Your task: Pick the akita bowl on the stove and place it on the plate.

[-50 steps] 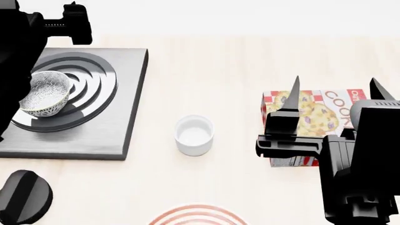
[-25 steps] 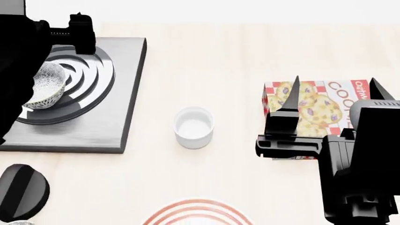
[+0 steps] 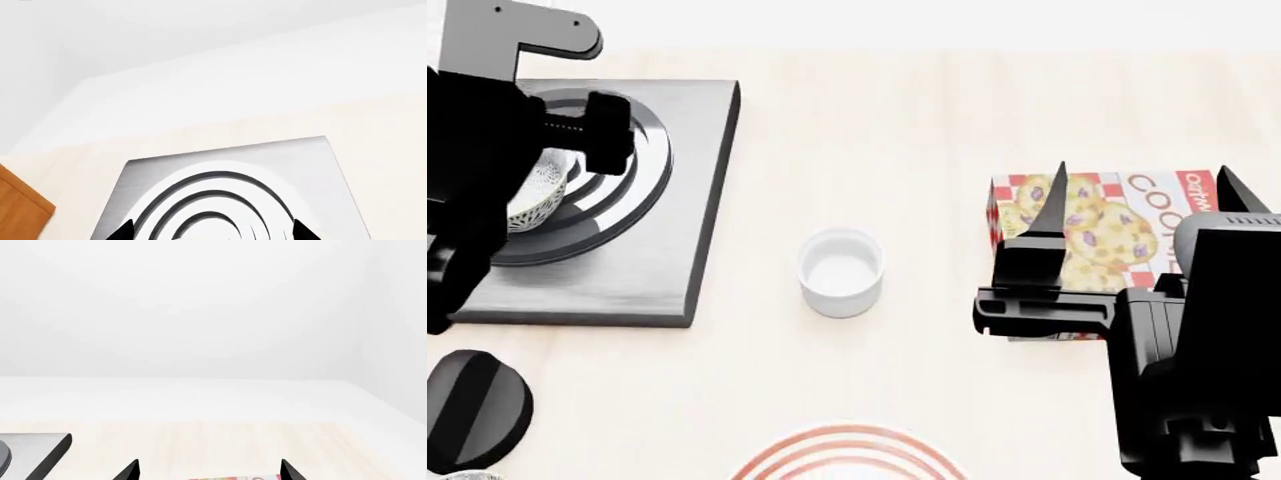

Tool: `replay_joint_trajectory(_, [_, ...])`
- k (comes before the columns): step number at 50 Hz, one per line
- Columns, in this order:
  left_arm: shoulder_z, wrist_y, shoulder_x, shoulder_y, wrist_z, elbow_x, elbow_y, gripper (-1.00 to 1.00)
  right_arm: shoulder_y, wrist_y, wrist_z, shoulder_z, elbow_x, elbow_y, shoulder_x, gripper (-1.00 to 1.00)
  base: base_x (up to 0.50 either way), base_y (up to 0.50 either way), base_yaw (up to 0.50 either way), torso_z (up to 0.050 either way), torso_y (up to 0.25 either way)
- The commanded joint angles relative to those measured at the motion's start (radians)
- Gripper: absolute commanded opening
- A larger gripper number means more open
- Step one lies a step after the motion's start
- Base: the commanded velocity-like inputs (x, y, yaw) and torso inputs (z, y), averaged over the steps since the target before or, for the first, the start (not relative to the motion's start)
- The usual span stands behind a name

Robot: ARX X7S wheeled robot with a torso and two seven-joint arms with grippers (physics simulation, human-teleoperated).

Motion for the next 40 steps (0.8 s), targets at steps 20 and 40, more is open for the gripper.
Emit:
replay_joint_trajectory(20, [0.079,-0.054,-0.018,0.041,-0.008,0.051,0.031,1.0,0.0,-0.001,0.013,-0.002,0.013,0.0,0.005,1.0,0.0,0.0,0.0,0.0,0.0])
replay_joint_trajectory(40, [0.11,-0.084,-0.027,0.062,-0.002,0.064,0.049,1.0,0.0,-0.01,0.017,-0.007,0.019,0.007,0.012,1.0,0.0,0.0,0.0,0.0,0.0])
